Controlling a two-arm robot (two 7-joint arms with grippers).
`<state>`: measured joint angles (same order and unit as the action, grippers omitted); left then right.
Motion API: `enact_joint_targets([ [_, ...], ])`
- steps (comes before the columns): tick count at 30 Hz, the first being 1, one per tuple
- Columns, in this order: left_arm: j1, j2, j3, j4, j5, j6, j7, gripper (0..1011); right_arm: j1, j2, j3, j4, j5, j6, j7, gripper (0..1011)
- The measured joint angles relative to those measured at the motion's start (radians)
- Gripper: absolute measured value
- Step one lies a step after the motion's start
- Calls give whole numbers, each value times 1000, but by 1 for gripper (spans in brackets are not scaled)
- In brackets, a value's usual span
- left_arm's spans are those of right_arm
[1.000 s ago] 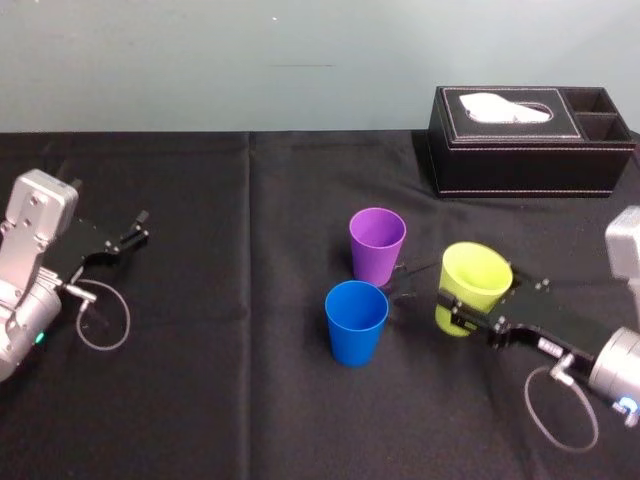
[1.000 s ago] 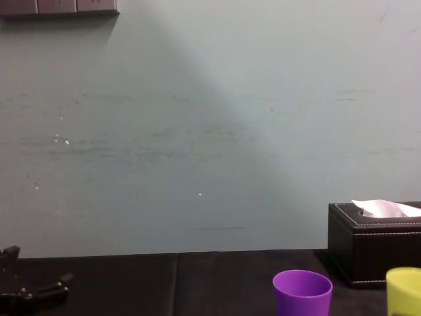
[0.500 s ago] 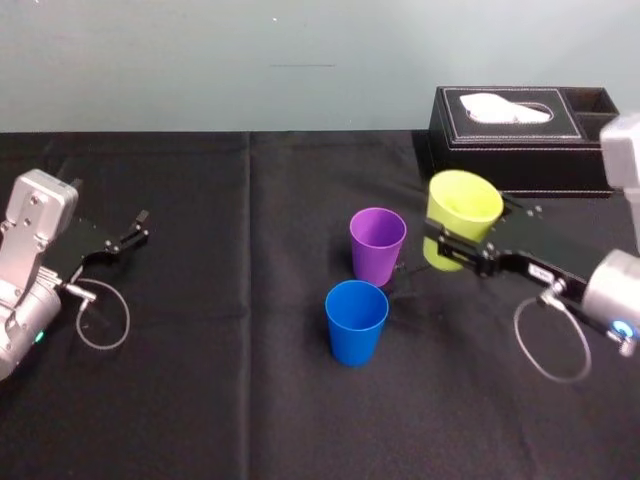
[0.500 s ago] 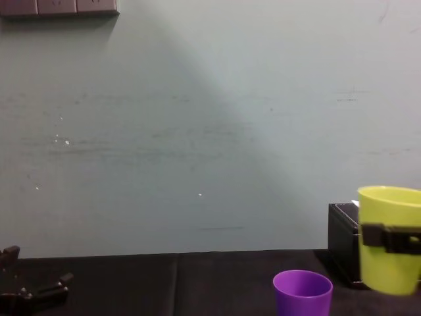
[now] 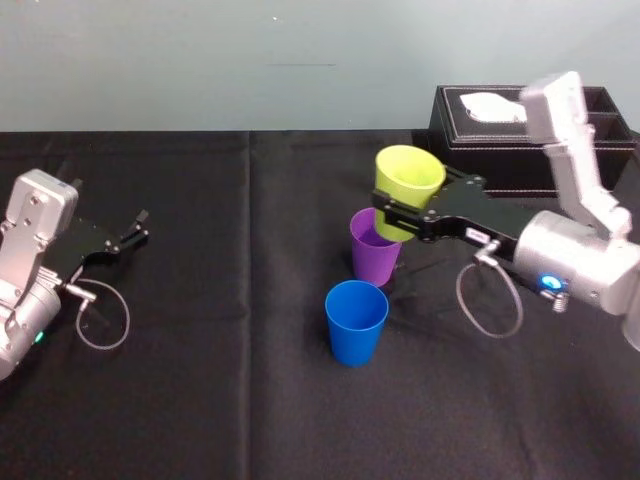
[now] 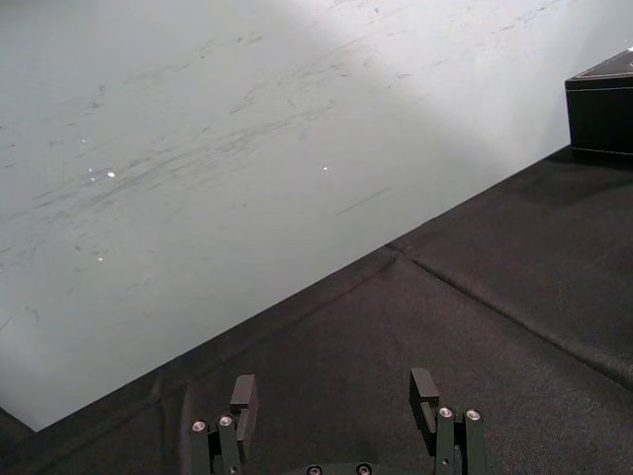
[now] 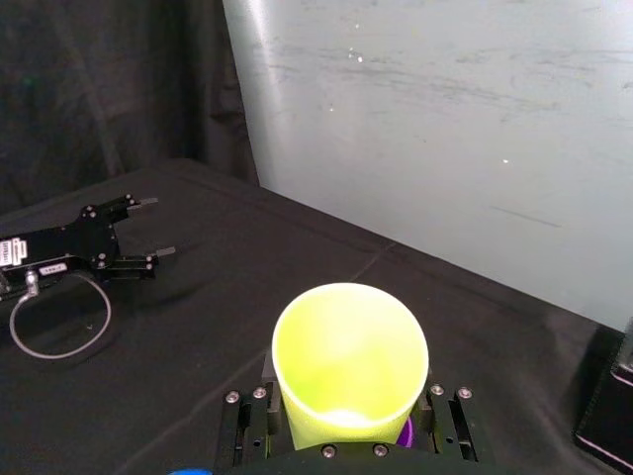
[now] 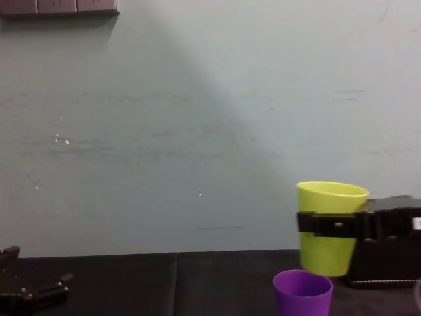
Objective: Stack the three plastic cups sequentially using one hand.
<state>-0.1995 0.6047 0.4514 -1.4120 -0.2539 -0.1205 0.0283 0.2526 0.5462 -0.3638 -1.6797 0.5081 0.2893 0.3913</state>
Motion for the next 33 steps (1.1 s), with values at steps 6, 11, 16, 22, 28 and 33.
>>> enact_joint_targets([
  [6,0,0,0,0,0,0,0,1011,61,-37,-48,66,-30,5,-1,728],
  [11,0,0,0,0,0,0,0,1011,95,-61,-72,112,-50,3,1,728],
  [16,0,0,0,0,0,0,0,1012,113,-75,-79,143,-61,1,1,728],
  [22,0,0,0,0,0,0,0,1011,123,-85,-85,166,-74,-2,3,728],
  [28,0,0,0,0,0,0,0,1011,124,-89,-87,181,-86,-8,6,728],
  [33,0,0,0,0,0,0,0,1011,122,-92,-87,189,-96,-13,10,728],
])
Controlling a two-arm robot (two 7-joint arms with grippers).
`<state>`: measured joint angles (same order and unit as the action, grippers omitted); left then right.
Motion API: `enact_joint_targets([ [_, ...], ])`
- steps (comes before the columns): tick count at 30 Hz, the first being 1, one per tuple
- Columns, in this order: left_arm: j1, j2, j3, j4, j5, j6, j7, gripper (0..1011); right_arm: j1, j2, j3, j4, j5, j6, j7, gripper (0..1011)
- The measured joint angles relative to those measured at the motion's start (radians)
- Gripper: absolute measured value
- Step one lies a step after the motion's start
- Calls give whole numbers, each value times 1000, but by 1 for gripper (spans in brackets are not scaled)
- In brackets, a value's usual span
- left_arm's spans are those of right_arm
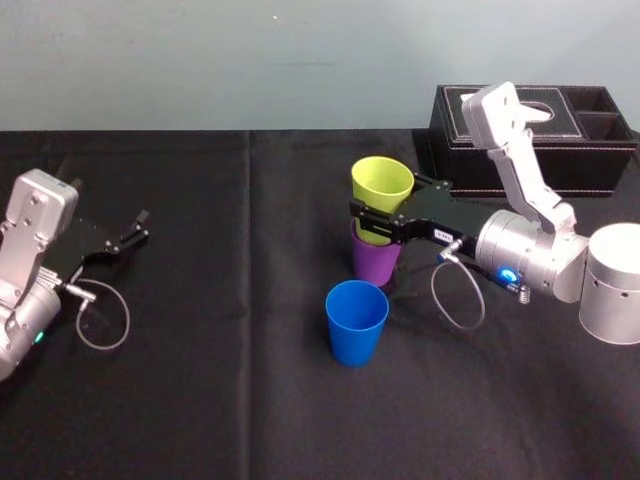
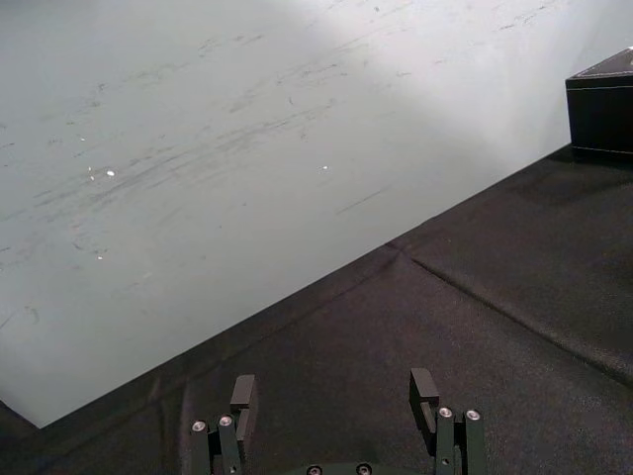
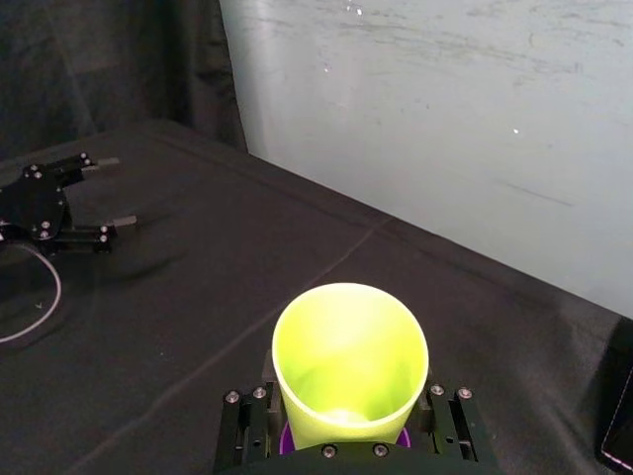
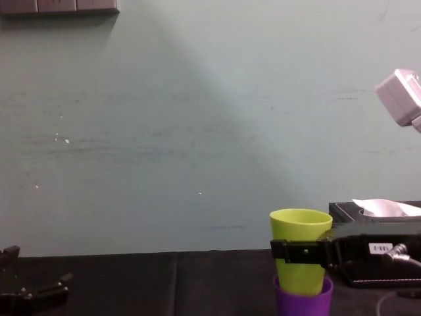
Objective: Stack the three plastic cups sequentially using one hand.
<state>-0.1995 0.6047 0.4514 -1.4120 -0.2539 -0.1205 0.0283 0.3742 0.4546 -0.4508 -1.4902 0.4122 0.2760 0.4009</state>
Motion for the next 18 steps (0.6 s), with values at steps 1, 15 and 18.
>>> enact_joint_targets([
  [1,0,0,0,0,0,0,0,1011,-1,-1,0,3,-2,-1,1,728],
  [15,0,0,0,0,0,0,0,1011,-9,-4,4,19,-5,-9,11,728],
  [18,0,0,0,0,0,0,0,1011,-8,-4,4,19,-5,-9,11,728],
])
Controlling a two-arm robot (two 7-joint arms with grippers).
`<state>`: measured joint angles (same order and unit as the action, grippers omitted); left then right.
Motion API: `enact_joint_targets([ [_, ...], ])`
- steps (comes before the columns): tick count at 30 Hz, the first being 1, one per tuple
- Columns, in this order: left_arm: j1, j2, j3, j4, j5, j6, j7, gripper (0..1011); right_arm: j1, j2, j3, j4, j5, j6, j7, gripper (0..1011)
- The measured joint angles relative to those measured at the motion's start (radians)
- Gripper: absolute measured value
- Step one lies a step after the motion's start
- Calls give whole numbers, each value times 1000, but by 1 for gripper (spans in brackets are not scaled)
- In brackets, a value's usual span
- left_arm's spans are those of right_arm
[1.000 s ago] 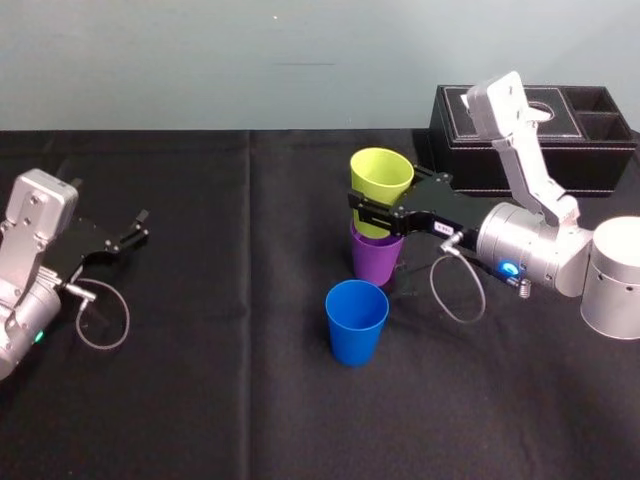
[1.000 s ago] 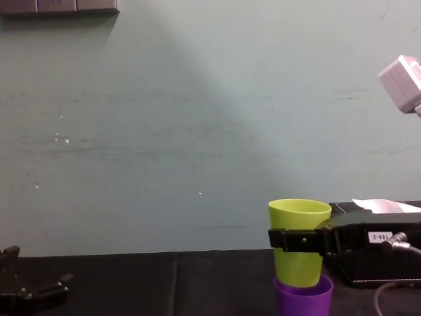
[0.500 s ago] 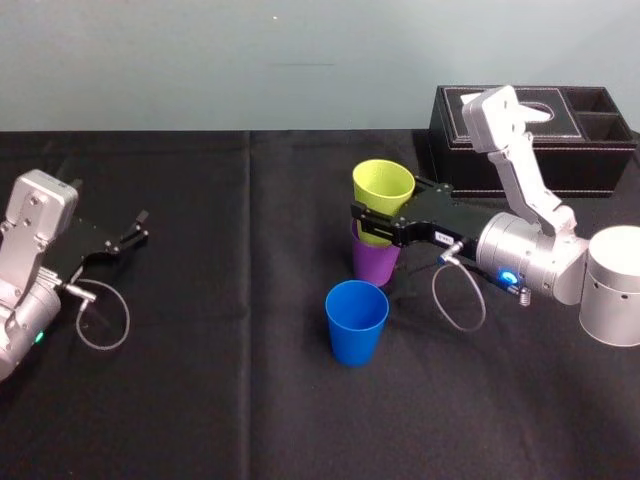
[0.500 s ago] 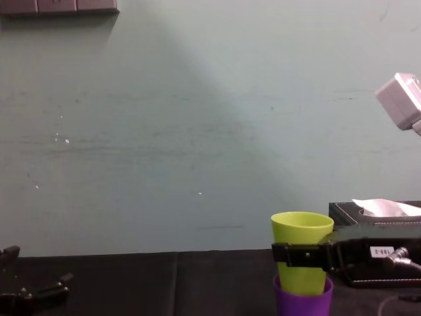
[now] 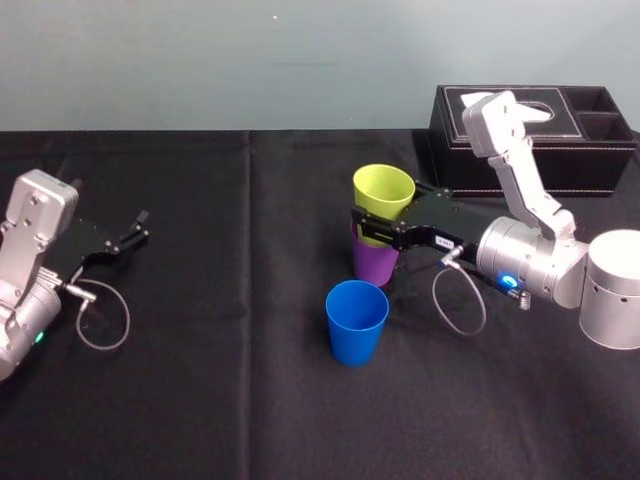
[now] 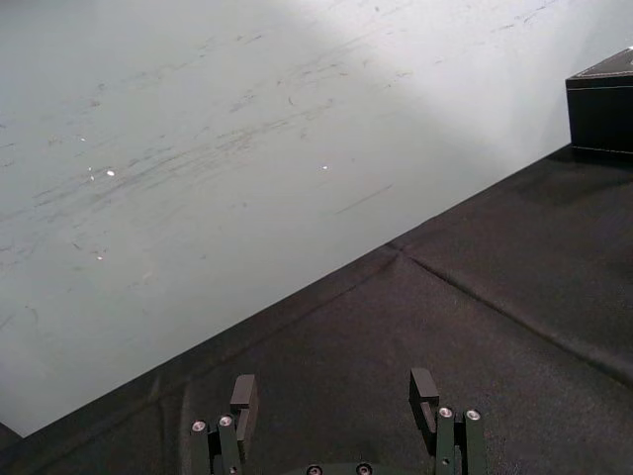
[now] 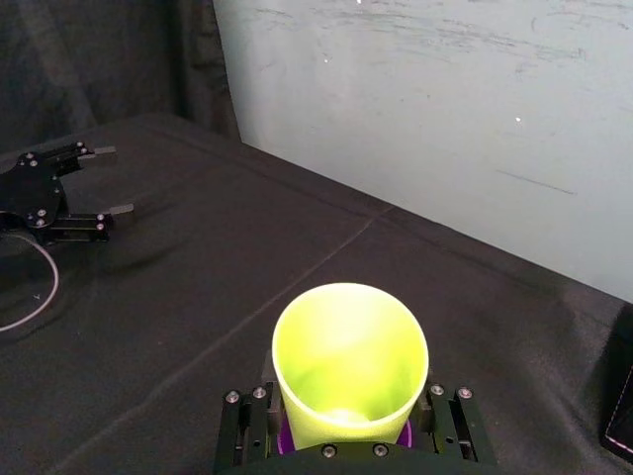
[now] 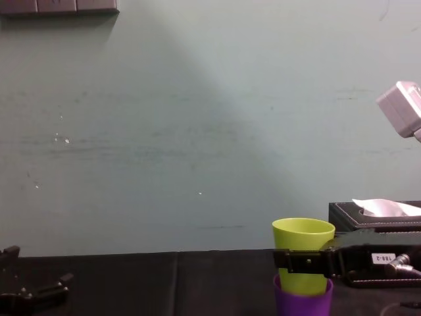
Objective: Stack the three plastic cups sequentially using one hand.
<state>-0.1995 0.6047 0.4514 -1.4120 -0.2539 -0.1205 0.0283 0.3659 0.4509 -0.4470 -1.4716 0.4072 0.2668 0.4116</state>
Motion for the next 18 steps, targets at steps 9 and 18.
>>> enact_joint_targets([
  [9,0,0,0,0,0,0,0,1011,1,0,0,-1,0,0,0,728],
  [18,0,0,0,0,0,0,0,1011,1,0,0,-2,0,1,0,875],
])
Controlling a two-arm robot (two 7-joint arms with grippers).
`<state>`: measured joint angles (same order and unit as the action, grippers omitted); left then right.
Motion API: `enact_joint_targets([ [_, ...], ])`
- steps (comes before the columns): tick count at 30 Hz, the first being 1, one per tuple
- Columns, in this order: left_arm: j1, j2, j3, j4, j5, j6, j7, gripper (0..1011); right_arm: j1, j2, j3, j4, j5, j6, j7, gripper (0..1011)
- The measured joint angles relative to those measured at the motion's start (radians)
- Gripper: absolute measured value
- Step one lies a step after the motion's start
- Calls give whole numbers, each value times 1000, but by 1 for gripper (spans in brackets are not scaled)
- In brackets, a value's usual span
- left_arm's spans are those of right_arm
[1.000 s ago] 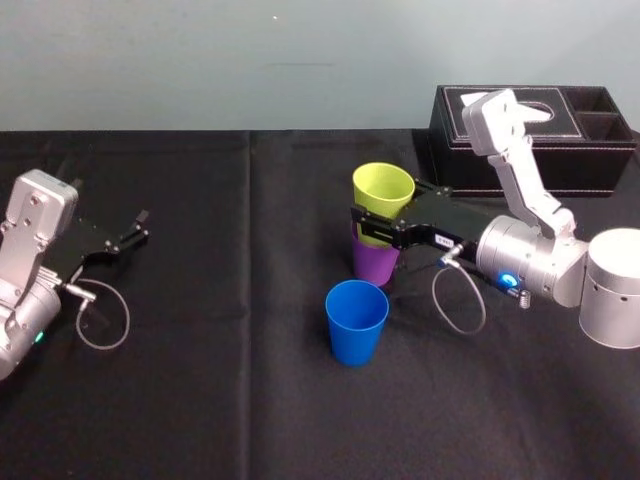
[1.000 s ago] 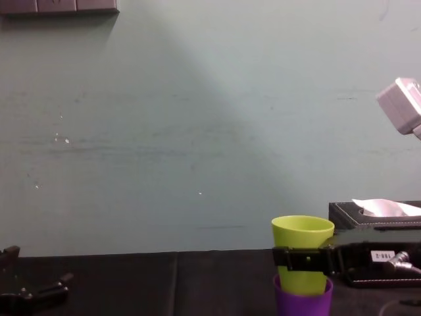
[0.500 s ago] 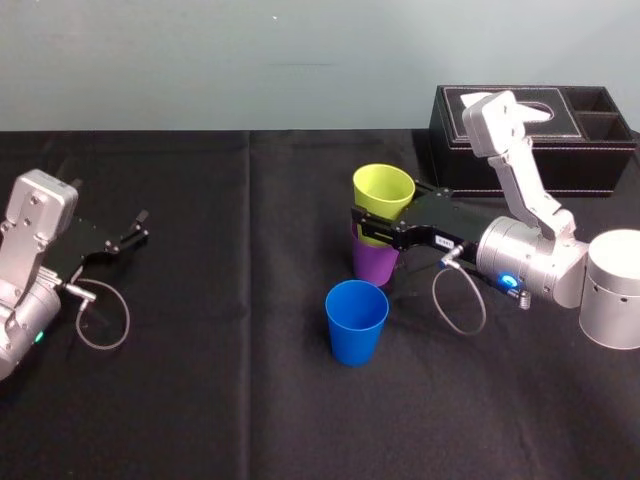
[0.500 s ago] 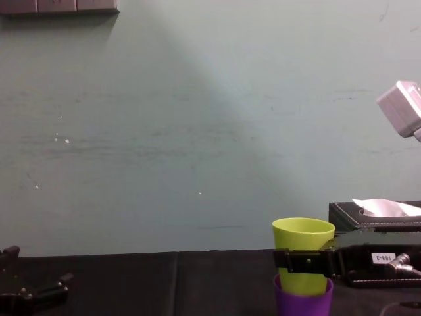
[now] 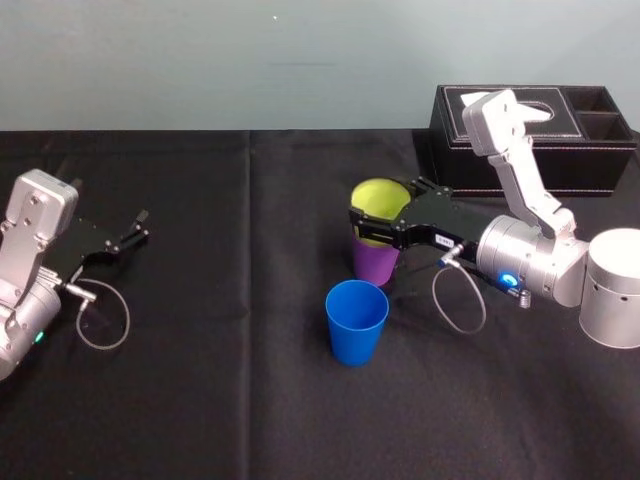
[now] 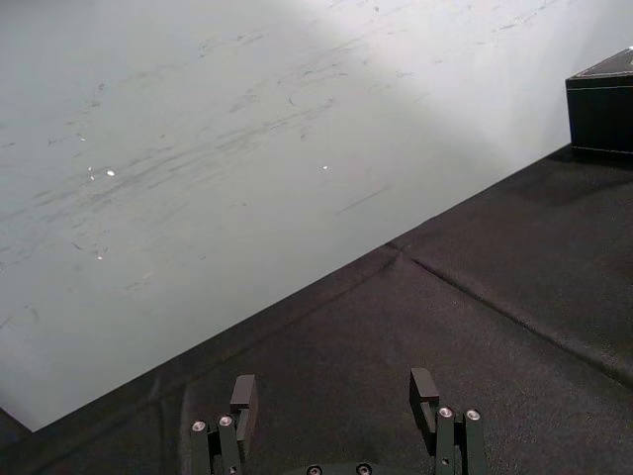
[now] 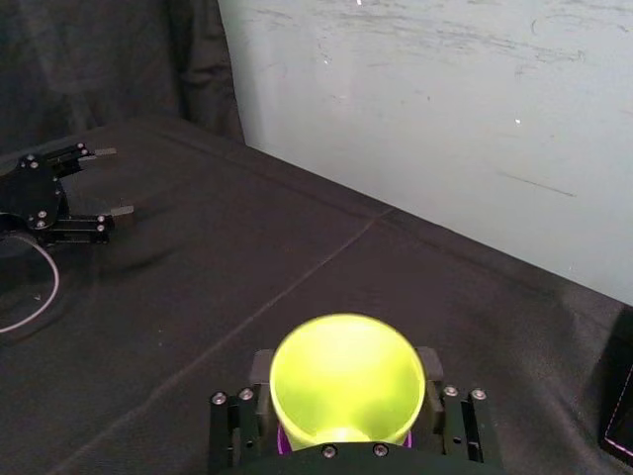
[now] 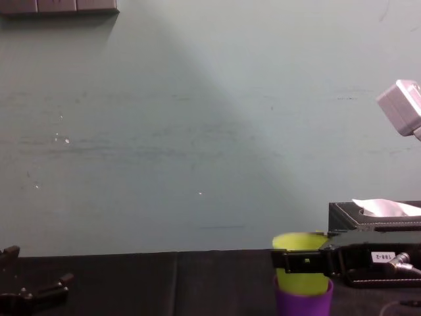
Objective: Stack the three plastic cups sequentially using one hand.
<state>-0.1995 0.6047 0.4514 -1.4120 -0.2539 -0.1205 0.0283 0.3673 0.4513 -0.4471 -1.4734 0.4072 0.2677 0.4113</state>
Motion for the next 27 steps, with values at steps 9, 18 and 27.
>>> enact_joint_targets([
  [9,0,0,0,0,0,0,0,1011,0,0,0,0,0,1,0,1002],
  [18,0,0,0,0,0,0,0,1011,0,0,0,0,0,1,-1,1003],
  [27,0,0,0,0,0,0,0,1011,-85,26,54,-89,23,-56,-14,1003],
])
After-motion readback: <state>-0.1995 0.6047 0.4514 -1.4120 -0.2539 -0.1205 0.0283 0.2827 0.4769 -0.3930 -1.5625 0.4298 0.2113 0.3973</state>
